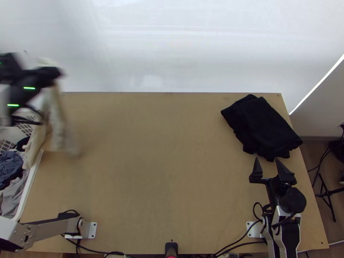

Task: Fold the t-shirt

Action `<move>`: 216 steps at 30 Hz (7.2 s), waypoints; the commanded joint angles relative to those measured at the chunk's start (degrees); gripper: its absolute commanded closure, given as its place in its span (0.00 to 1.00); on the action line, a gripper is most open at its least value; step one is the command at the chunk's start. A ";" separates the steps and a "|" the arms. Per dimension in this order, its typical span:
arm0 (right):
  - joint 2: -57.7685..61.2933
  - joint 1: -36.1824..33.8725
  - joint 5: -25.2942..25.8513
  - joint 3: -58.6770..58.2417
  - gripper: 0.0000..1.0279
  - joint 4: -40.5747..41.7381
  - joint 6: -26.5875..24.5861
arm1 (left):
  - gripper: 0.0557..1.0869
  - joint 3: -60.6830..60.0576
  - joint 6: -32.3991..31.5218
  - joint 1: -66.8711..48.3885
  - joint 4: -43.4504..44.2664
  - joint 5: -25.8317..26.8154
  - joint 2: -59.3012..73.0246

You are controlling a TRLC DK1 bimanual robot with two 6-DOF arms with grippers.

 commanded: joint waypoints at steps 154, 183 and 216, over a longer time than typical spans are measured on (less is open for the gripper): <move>145.47 61.29 -20.10 128.86 0.97 -43.07 -6.02 | 0.07 -48.57 14.04 19.30 10.22 -0.74 -15.64; 102.67 13.48 -21.60 80.25 0.97 -27.86 0.40 | 0.07 -50.24 10.17 12.97 15.58 -0.39 -11.77; 99.94 37.83 -7.71 76.03 0.66 -24.52 -8.92 | 0.06 -52.26 10.70 7.96 15.41 -0.48 -14.85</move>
